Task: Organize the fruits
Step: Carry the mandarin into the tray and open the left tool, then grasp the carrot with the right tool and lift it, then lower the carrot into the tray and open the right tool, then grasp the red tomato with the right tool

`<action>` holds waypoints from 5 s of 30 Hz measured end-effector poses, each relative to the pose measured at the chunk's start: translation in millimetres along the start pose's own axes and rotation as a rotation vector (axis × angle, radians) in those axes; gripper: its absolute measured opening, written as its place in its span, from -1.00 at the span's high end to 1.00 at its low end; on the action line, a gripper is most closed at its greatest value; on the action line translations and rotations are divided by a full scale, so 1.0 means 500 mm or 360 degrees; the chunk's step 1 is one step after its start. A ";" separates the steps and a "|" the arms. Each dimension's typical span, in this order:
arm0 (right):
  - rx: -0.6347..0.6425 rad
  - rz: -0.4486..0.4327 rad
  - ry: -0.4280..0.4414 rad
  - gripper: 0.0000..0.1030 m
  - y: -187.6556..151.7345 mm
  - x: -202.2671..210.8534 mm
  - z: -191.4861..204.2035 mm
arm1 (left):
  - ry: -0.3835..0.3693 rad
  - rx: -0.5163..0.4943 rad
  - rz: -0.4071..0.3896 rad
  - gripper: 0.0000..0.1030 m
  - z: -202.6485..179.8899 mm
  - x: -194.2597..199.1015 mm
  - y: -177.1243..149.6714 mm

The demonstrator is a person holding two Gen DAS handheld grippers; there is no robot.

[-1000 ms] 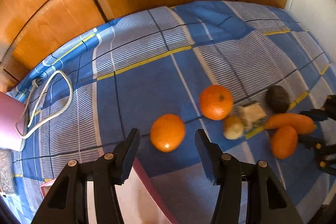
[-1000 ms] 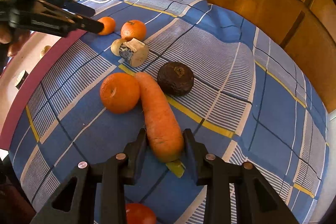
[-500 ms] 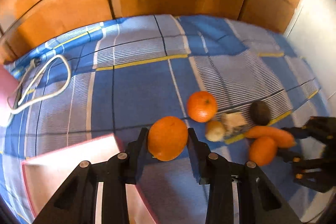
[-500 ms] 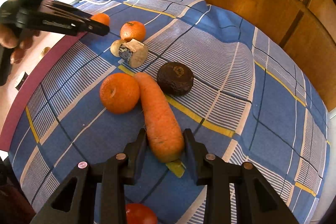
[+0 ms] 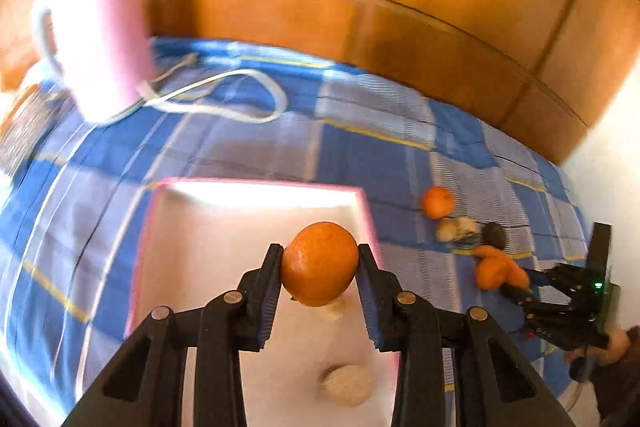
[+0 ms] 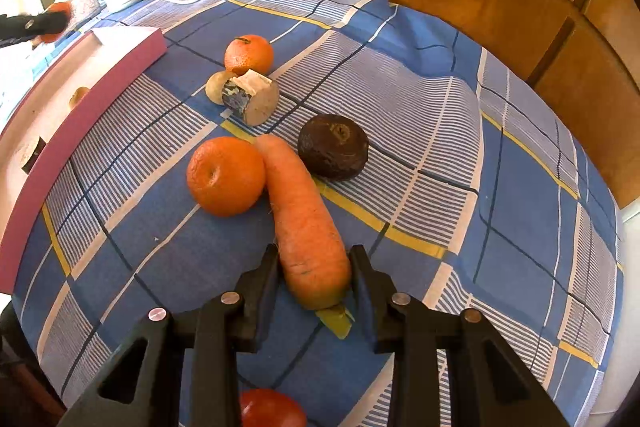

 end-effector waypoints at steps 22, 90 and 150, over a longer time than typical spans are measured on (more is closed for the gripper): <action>-0.0091 0.0002 -0.0162 0.35 -0.006 0.016 0.014 | 0.0190 0.0111 -0.0109 -0.18 0.024 0.056 -0.151; -0.0397 -0.0125 0.0881 0.22 0.185 0.114 0.350 | 0.0214 0.0377 -0.0142 -0.29 0.127 0.119 -0.239; -0.0755 -0.0222 -0.0118 0.22 -0.158 0.123 0.003 | -0.0160 -0.0307 0.0066 -0.36 -0.181 0.048 -0.228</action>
Point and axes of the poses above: each gripper's, at about its wrist camera, not at the fingertips, and x roughly against the way its jaws point, z to its left, y to its top, the point moved 2 cm from there along -x, roughly the way its jaws point, and after that the axes turned 5 degrees about -y, right-handed, at the moved point
